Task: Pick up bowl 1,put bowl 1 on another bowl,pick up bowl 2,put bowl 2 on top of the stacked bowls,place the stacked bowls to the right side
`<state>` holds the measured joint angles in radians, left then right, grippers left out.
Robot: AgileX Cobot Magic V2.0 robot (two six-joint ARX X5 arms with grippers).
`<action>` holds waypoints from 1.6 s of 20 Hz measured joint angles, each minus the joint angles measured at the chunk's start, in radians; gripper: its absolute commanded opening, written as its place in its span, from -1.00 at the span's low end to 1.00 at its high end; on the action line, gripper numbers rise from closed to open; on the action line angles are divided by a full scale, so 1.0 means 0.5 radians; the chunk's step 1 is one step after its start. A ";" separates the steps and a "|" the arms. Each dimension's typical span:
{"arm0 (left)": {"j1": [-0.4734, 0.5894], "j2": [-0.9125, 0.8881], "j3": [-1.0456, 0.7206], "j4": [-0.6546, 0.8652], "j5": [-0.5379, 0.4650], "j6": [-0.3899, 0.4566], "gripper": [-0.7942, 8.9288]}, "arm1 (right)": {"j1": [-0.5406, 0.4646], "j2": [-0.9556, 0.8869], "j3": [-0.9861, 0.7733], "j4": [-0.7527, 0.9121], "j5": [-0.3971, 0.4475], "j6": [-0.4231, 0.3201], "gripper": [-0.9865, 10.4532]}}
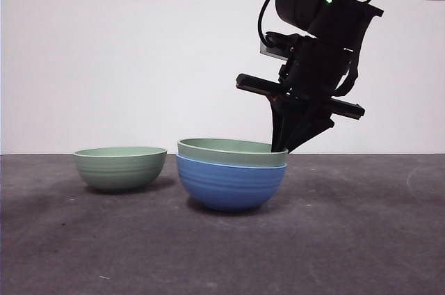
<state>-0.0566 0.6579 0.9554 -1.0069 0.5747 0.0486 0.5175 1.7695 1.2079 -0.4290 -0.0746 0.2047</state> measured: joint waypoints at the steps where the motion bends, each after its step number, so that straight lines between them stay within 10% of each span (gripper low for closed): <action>1: 0.000 0.018 0.000 0.000 0.000 0.001 0.21 | 0.005 0.000 0.000 0.006 -0.003 -0.007 -0.54; 13: -0.003 0.464 0.001 0.303 -0.206 -0.027 0.21 | 0.005 -0.495 -0.001 -0.059 -0.097 -0.029 -0.48; 20: -0.021 1.070 0.018 0.970 -0.486 -0.246 0.21 | -0.002 -1.250 0.000 -0.417 -0.053 -0.063 -0.49; 32: -0.127 2.289 0.681 1.086 -0.867 -0.310 0.19 | -0.002 -1.795 0.000 -1.012 -0.053 -0.042 -0.49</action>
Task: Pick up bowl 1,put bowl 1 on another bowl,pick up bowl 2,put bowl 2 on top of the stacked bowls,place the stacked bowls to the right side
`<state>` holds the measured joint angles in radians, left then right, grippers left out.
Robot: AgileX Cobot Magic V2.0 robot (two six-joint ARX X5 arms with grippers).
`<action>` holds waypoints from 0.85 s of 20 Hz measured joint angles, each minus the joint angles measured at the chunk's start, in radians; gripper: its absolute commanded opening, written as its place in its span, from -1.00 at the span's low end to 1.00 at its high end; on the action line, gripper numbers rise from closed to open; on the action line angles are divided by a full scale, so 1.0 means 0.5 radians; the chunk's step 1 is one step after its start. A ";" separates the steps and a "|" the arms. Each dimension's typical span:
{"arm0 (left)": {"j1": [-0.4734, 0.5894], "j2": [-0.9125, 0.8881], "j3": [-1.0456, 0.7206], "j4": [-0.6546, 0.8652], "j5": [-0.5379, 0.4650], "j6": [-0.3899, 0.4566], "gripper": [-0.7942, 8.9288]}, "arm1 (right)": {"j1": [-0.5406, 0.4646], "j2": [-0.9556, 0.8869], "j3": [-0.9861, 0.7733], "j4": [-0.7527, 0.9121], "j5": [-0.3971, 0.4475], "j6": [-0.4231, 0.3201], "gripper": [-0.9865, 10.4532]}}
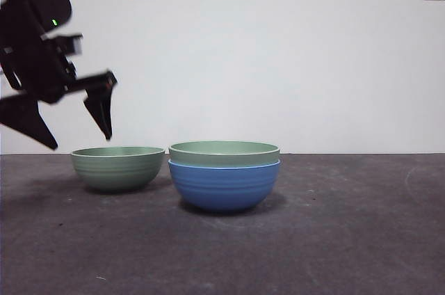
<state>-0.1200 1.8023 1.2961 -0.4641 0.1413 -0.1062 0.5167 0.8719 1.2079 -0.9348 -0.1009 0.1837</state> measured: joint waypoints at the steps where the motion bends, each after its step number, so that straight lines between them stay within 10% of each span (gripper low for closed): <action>1: -0.010 0.044 0.000 0.011 -0.016 0.000 0.19 | 0.000 -0.014 0.000 -0.003 0.000 0.004 -0.49; 11: -0.030 0.089 0.000 0.005 -0.063 -0.023 -0.79 | 0.000 -0.017 0.000 -0.037 0.000 0.038 -0.49; 17: -0.030 0.089 0.000 0.001 -0.058 -0.039 -0.85 | 0.000 -0.017 0.000 -0.037 -0.001 0.038 -0.49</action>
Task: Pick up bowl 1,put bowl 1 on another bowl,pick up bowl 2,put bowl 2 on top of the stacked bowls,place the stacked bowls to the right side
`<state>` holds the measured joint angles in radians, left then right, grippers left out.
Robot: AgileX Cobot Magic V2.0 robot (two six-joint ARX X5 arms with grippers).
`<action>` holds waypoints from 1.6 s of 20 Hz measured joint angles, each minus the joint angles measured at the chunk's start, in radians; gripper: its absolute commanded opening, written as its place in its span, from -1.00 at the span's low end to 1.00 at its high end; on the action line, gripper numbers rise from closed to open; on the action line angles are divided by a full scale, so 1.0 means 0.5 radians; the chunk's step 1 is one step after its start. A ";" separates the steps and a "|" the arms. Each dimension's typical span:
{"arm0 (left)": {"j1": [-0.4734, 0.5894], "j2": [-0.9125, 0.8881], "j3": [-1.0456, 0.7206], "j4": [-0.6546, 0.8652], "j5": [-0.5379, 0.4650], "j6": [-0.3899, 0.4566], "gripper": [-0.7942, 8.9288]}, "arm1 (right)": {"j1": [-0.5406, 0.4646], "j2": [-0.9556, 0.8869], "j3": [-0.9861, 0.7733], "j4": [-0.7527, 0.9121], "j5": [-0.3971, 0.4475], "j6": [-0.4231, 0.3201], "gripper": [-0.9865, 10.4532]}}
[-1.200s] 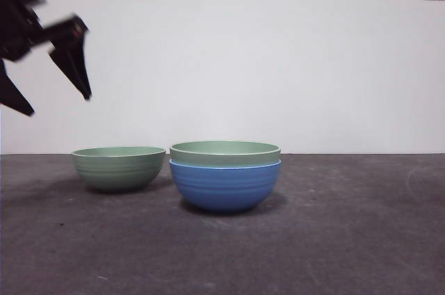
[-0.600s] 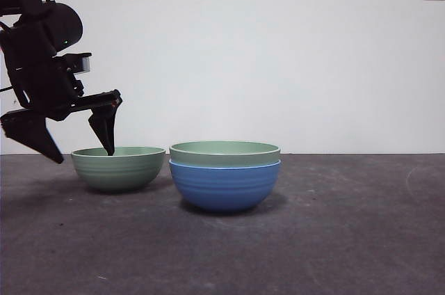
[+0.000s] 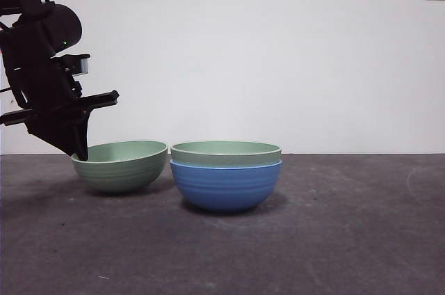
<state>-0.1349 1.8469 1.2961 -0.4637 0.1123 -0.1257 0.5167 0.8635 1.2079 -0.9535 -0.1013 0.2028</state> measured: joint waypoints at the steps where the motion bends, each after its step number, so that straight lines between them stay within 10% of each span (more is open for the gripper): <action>1: 0.000 0.000 0.000 0.002 0.008 0.000 -0.85 | 0.000 0.000 0.000 0.000 0.001 0.000 -0.49; 17: -0.290 -0.559 0.002 -0.254 0.307 0.021 -0.85 | 0.000 0.000 0.000 -0.053 0.000 0.000 -0.49; 23: -0.687 -0.453 0.286 -0.298 0.157 0.027 -0.85 | 0.000 0.001 0.000 -0.091 0.000 0.000 -0.49; 32: -0.735 -0.014 0.586 -0.626 0.127 0.079 -0.85 | 0.000 0.001 0.000 -0.175 0.001 0.000 -0.49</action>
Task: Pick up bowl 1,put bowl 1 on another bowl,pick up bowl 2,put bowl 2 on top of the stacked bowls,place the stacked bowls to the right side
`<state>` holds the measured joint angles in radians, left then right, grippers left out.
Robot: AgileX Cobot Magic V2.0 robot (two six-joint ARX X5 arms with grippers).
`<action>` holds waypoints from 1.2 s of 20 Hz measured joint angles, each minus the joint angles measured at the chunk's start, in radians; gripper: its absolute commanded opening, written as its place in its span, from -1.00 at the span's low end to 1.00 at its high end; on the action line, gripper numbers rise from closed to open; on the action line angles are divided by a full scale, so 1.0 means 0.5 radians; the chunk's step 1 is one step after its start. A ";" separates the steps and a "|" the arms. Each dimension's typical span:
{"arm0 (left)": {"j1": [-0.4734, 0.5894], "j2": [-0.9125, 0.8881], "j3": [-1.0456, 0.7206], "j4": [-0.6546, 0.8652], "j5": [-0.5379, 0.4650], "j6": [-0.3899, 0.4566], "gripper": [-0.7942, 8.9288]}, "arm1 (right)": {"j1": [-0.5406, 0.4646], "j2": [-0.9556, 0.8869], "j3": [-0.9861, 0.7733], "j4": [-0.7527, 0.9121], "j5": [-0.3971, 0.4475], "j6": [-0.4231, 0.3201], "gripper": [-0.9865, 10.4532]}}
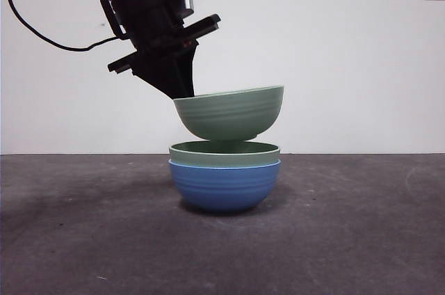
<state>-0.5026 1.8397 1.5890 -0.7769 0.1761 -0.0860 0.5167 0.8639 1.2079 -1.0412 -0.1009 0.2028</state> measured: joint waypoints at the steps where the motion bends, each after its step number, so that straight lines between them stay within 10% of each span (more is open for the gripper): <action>1: -0.006 0.006 0.001 -0.006 -0.016 0.015 -0.85 | 0.000 0.000 0.000 0.000 0.000 0.000 -0.49; 11: -0.043 0.172 0.001 -0.043 -0.095 0.083 -0.84 | 0.000 0.000 0.000 -0.001 0.000 0.000 -0.49; 16: -0.049 0.172 0.001 -0.049 -0.085 0.083 -0.12 | 0.000 0.000 0.000 -0.001 0.000 0.000 -0.49; 24: -0.049 0.143 0.001 -0.045 -0.029 0.087 -0.12 | 0.000 0.000 0.000 -0.001 0.000 0.000 -0.49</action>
<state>-0.5270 1.9114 1.5894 -0.7994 0.1616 -0.0425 0.5167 0.8639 1.2079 -1.0416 -0.1009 0.2028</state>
